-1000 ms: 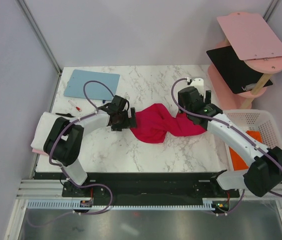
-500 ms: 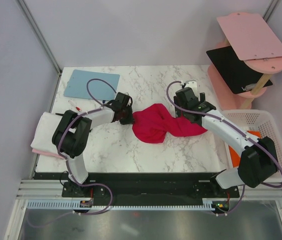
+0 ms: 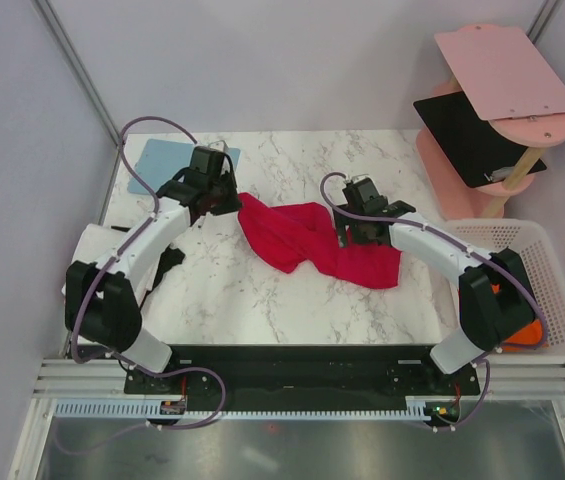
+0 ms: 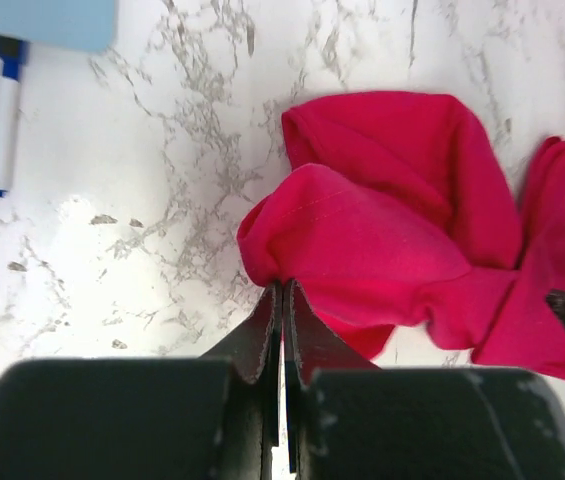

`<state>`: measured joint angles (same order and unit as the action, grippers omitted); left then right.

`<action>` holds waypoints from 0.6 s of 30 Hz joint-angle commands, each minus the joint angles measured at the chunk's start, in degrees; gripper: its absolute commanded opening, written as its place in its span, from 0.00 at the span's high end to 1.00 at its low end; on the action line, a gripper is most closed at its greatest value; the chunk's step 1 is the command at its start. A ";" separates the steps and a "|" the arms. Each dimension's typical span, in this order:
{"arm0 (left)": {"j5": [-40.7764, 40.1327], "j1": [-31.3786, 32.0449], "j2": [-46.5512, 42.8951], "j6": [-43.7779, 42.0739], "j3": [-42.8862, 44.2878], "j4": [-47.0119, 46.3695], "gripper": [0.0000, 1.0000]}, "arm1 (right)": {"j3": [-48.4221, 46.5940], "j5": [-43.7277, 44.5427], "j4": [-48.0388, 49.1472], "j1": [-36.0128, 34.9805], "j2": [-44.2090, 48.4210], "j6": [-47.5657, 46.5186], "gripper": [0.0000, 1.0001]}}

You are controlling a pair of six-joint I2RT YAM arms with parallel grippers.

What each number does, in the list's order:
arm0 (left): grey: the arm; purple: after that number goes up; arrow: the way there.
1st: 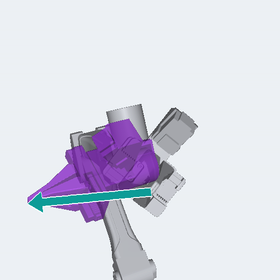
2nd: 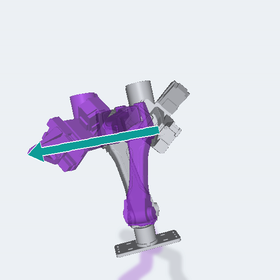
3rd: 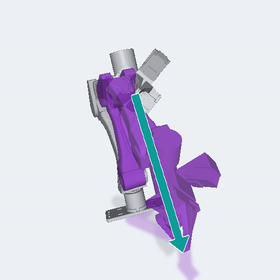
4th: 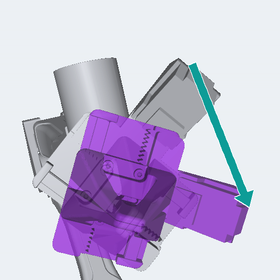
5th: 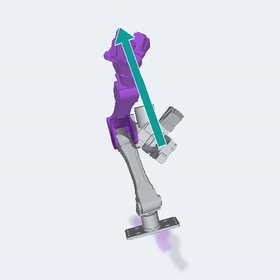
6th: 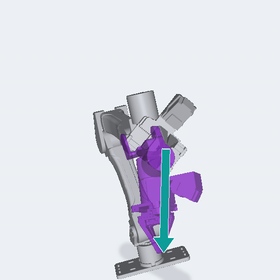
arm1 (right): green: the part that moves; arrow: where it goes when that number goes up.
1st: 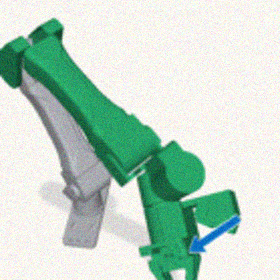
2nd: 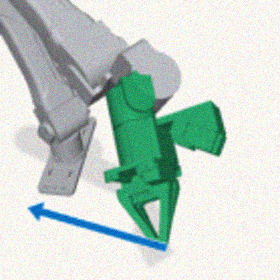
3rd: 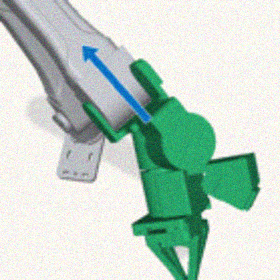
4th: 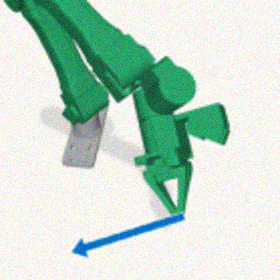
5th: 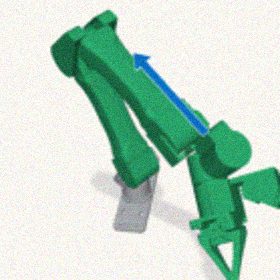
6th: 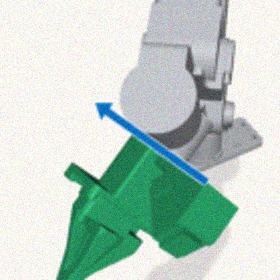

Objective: Fold and stack the t-shirts
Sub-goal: Flatten out the tshirt

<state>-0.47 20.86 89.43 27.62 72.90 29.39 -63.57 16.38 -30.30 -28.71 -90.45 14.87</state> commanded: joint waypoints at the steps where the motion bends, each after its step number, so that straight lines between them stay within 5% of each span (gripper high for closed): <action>1: -1.11 -1.26 -3.90 -4.76 4.00 6.03 0.98 | -1.38 -5.47 4.11 0.06 0.37 0.95 0.11; 7: -0.94 -1.79 -5.93 -5.99 5.76 8.14 0.98 | -0.41 -13.56 8.42 -0.12 -2.00 3.14 0.13; 18: -0.76 -3.20 -6.37 -7.14 6.64 10.25 0.98 | 1.43 -19.02 7.54 -2.93 -6.23 7.45 0.44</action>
<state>-0.45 18.17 85.47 23.03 77.65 38.94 -62.67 -0.71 -23.49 -29.80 -98.24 19.90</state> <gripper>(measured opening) 0.027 0.615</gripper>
